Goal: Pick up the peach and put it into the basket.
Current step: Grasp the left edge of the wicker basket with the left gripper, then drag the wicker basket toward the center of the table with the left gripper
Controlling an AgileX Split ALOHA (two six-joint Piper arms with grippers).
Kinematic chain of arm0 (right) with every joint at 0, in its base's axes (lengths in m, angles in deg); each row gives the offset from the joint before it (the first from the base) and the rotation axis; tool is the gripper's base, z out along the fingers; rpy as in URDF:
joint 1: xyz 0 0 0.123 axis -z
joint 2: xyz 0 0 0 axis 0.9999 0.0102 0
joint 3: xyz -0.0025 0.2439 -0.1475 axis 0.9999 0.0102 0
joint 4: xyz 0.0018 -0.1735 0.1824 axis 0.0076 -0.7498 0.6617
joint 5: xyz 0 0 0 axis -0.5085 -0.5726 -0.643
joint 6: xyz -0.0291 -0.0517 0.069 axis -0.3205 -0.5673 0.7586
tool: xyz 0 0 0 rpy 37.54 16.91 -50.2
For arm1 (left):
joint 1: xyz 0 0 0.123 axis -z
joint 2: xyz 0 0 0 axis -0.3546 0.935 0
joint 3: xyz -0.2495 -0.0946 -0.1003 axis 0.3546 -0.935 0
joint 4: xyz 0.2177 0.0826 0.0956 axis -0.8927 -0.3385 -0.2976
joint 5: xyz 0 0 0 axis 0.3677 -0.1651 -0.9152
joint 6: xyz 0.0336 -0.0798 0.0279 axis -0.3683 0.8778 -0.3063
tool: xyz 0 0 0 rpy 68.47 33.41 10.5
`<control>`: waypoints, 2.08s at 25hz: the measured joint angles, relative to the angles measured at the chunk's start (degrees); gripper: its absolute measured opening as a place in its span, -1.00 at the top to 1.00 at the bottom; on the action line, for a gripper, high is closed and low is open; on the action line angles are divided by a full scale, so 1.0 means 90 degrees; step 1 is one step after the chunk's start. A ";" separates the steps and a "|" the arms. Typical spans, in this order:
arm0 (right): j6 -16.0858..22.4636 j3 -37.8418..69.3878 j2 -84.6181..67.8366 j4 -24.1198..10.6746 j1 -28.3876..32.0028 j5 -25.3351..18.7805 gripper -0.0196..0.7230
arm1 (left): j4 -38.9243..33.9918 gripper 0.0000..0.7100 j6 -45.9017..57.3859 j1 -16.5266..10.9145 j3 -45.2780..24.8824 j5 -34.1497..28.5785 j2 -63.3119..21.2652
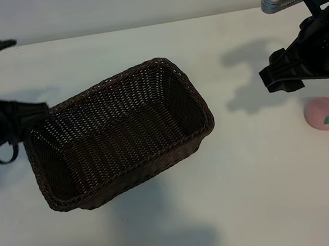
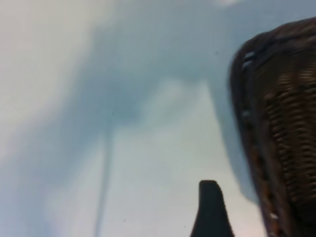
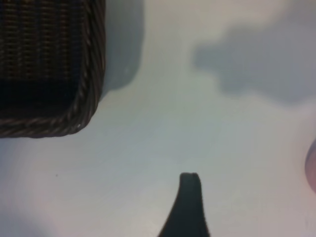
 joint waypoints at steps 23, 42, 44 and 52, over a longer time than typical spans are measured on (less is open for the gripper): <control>0.0000 0.0000 0.0000 0.0034 0.0000 -0.0087 -0.65 | 0.1320 -0.43 0.0189 -0.0771 -0.1262 0.2735 0.1403; 0.0000 0.0000 0.0000 0.0034 0.0000 -0.0087 -0.65 | 0.1377 0.27 0.0101 -0.0771 -0.1333 0.3183 0.2014; 0.0000 0.0000 0.0000 0.0034 0.0000 -0.0087 -0.65 | 0.1377 0.27 0.0081 -0.0771 -0.1333 0.3190 0.2014; 0.0000 0.0000 0.0000 0.0034 0.0000 -0.0087 -0.65 | 0.1460 0.51 0.0027 -0.0771 -0.1333 0.3288 0.1503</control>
